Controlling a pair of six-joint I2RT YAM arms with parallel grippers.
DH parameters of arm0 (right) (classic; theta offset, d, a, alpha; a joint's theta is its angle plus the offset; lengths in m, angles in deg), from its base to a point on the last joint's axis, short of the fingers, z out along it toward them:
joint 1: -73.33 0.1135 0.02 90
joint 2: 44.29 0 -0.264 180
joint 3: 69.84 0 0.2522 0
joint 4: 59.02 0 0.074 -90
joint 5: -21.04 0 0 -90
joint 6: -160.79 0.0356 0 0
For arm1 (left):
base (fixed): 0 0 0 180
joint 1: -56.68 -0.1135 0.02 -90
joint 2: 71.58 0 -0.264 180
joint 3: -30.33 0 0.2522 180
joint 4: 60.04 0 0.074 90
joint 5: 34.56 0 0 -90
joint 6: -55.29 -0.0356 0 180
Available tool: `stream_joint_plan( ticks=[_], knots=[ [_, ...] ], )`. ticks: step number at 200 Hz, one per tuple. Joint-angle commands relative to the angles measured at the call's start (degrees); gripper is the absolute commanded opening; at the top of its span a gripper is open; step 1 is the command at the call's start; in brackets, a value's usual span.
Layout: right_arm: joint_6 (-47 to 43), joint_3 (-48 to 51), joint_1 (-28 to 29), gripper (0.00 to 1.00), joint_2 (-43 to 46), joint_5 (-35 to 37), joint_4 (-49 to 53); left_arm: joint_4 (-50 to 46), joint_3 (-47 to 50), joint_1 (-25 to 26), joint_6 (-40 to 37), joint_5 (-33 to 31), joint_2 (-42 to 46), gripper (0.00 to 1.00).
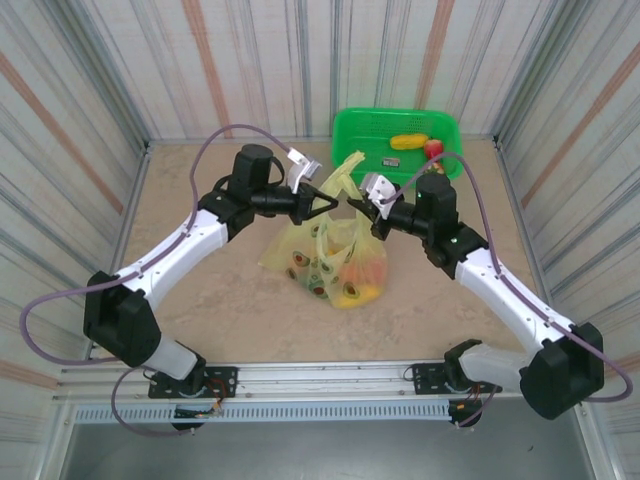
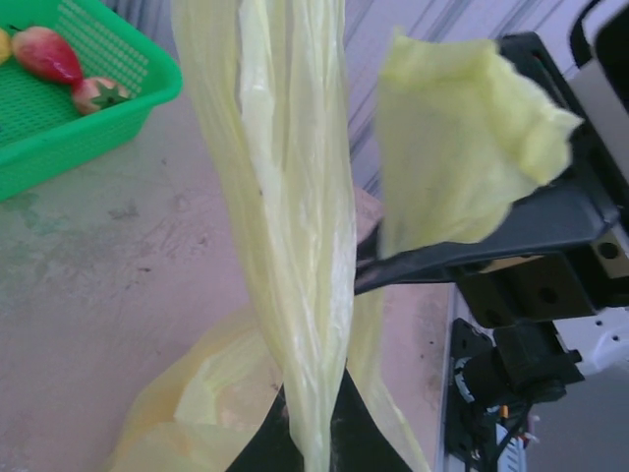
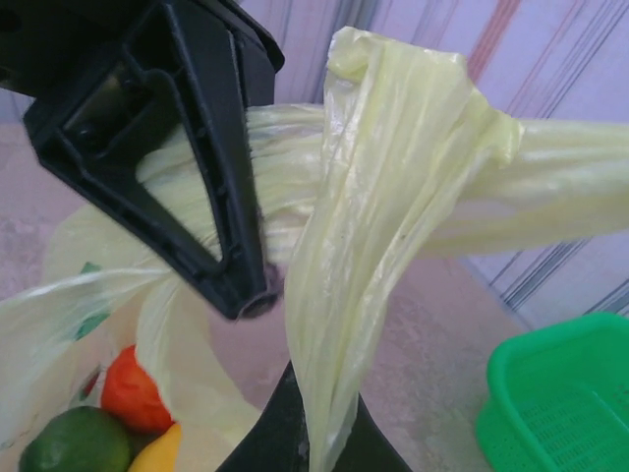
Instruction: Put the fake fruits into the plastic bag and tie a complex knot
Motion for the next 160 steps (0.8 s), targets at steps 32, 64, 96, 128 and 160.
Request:
stream_joint_plan(
  ticks=[32,64,96,128,160],
  knots=[
    [-5.29,-3.09,3.37,0.0,-2.61,2.43,2.36,0.57,-0.97,0.32,-0.5,4.9,0.02,0.08],
    [-6.26,-3.22,4.11,0.0,-3.11,3.65,2.76,0.86,-0.84,0.29,-0.72,5.85,0.1,0.17],
    [-6.52,-3.43,4.21,0.0,-3.13,4.28,2.86,0.53,-0.8,0.18,-1.39,5.99,0.37,0.29],
    [-7.17,-3.45,4.62,0.0,-2.83,3.42,3.3,0.88,-0.54,0.08,-1.26,5.99,0.51,0.37],
    [-7.61,-3.34,5.55,0.0,-2.81,2.6,3.03,2.21,-0.12,0.09,-0.41,6.48,0.46,0.42]
  ],
)
